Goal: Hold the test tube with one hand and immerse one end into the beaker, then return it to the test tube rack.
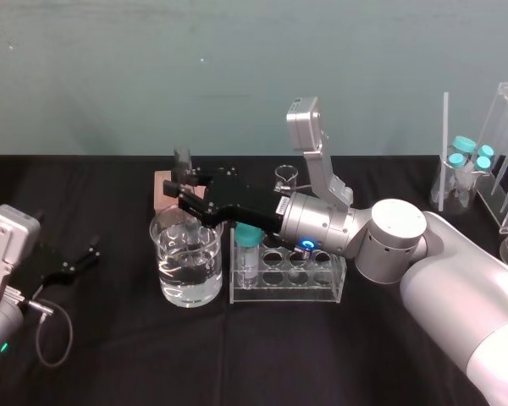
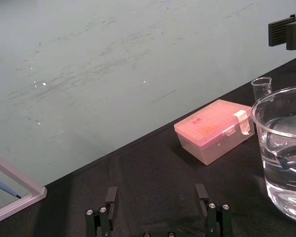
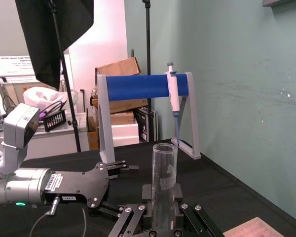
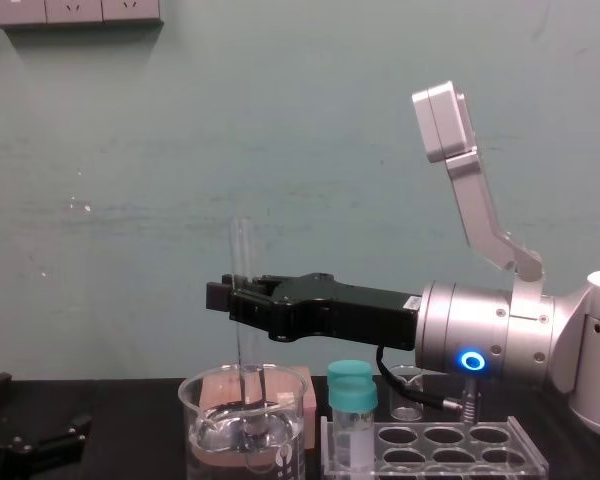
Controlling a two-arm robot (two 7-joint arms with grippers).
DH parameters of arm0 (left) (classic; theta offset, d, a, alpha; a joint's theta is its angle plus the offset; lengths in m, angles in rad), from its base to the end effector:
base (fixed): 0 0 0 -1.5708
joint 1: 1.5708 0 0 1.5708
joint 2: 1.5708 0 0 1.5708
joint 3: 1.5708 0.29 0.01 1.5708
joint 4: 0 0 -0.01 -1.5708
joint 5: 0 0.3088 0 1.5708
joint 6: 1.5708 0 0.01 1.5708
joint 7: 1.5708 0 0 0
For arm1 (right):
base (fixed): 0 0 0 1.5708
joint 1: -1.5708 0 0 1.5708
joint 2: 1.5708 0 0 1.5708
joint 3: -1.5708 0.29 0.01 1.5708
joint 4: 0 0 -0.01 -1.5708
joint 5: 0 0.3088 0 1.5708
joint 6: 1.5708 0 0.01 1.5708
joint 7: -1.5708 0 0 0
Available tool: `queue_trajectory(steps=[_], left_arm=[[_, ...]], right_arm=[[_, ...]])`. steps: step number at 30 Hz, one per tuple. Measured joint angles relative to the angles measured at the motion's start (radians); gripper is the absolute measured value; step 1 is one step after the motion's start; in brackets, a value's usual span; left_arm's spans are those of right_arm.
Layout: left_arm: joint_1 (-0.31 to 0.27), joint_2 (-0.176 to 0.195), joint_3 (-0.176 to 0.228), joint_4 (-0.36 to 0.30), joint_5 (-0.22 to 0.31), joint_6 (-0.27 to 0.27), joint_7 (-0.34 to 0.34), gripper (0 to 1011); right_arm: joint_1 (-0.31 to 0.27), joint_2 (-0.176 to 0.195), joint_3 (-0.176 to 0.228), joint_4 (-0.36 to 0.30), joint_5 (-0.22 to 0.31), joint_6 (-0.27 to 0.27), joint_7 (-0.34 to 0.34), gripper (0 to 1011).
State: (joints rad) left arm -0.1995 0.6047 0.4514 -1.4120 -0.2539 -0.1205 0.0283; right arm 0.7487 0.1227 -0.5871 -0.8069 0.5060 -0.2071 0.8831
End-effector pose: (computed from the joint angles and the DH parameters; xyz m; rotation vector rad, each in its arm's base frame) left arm 0.3581 0.0827 -0.3023 0.3045 -0.2850 1.2480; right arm 0.5029 0.0648 -0.2537 0.0662 -0.0521 -0.3725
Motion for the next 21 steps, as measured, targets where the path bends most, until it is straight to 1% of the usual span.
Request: queue_trajectory(steps=[21], left_arm=[[0.000, 0.000, 0.000, 0.000, 0.000, 0.000, 0.000, 1000]], right_arm=[[-0.004, 0.003, 0.000, -0.009, 0.002, 0.001, -0.001, 236]])
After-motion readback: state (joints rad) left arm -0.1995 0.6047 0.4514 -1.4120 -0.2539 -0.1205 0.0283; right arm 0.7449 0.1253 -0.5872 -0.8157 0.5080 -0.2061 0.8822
